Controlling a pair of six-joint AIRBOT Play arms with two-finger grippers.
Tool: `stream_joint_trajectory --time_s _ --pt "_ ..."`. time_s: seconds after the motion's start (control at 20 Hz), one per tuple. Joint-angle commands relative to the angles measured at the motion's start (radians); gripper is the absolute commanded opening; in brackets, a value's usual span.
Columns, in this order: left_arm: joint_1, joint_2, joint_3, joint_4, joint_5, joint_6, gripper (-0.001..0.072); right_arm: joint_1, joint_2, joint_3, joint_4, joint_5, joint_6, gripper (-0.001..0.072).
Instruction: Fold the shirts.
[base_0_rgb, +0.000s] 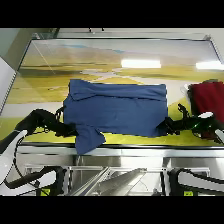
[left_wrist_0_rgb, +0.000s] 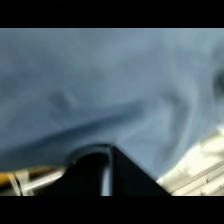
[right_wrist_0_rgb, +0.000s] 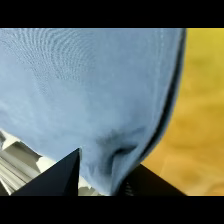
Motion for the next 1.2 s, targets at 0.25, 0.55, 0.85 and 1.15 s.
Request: stream_joint_trajectory --time_s 0.25,0.55,0.85,1.15 --pt "0.000 -0.008 0.129 -0.049 0.060 0.015 0.0013 -0.052 0.009 0.046 0.005 0.134 -0.017 0.0164" --pt "0.000 0.072 0.129 -0.049 0.053 0.016 0.0012 -0.080 0.008 0.037 0.006 0.186 -0.027 0.0090" --pt "0.034 0.268 0.132 -0.062 0.000 0.038 0.0011 -0.128 0.126 0.091 0.032 0.193 -0.039 0.0016" --pt "0.108 0.303 0.382 -0.082 -0.012 0.077 0.0012 -0.103 0.188 0.302 0.184 0.112 -0.037 0.0016"
